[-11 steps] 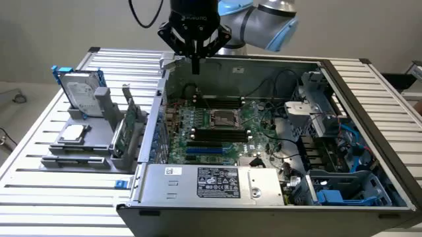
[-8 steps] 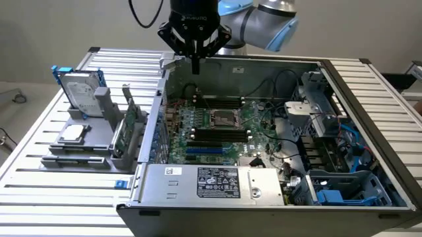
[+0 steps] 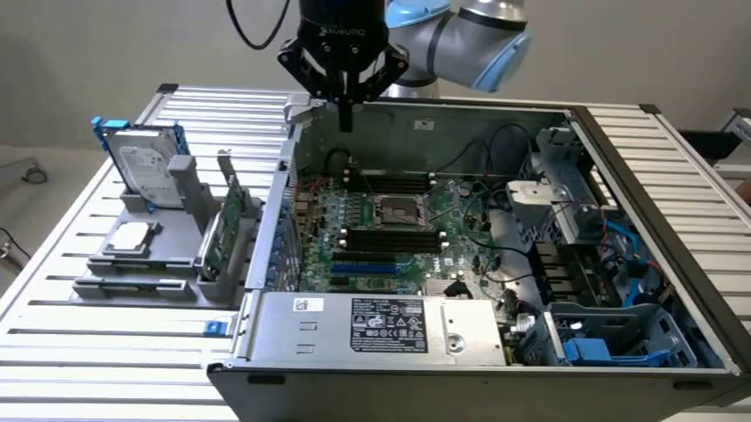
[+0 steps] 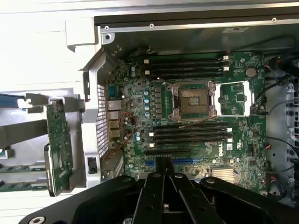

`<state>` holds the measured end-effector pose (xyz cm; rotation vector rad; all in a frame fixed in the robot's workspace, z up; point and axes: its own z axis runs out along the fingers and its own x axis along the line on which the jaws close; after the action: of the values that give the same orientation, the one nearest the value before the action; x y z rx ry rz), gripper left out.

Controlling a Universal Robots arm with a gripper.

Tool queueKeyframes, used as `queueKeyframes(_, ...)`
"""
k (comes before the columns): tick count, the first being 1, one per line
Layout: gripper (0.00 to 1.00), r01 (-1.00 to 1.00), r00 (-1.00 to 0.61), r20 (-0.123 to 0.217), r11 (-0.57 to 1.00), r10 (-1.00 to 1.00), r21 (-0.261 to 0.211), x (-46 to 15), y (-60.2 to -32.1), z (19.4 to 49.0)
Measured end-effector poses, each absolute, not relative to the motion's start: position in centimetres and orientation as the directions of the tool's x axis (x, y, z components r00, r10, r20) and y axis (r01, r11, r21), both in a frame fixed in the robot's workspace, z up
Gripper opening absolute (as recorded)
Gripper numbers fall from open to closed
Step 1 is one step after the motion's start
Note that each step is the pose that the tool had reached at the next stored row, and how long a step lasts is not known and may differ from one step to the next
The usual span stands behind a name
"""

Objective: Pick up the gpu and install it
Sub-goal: 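Reach for the gpu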

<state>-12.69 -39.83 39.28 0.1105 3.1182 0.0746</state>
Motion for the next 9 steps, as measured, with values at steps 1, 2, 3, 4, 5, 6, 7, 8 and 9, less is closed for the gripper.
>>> queueKeyframes(1, 0.11, 0.070, -0.997, -0.019, 0.996, 0.071, 0.049, -13.2, -39.7, 39.3)
queueKeyframes(2, 0.11, 0.070, -0.997, -0.019, 0.996, 0.071, 0.049, -13.6, -39.6, 39.3)
queueKeyframes(3, 0.11, 0.070, -0.997, -0.019, 0.996, 0.071, 0.049, -14.1, -39.4, 39.3)
queueKeyframes(4, 0.11, 0.070, -0.997, -0.019, 0.996, 0.071, 0.049, -14.5, -39.3, 39.3)
queueKeyframes(5, 0.11, 0.070, -0.997, -0.019, 0.996, 0.071, 0.049, -15.0, -39.1, 39.2)
queueKeyframes(6, 0.11, 0.070, -0.997, -0.019, 0.996, 0.071, 0.049, -15.4, -39.0, 39.2)
queueKeyframes(7, 0.11, 0.070, -0.997, -0.019, 0.996, 0.071, 0.049, -15.9, -39.0, 39.2)
queueKeyframes(8, 0.11, 0.070, -0.997, -0.019, 0.996, 0.071, 0.049, -16.3, -38.9, 39.2)
queueKeyframes(9, 0.11, 0.070, -0.997, -0.019, 0.996, 0.071, 0.049, -16.8, -38.9, 39.1)
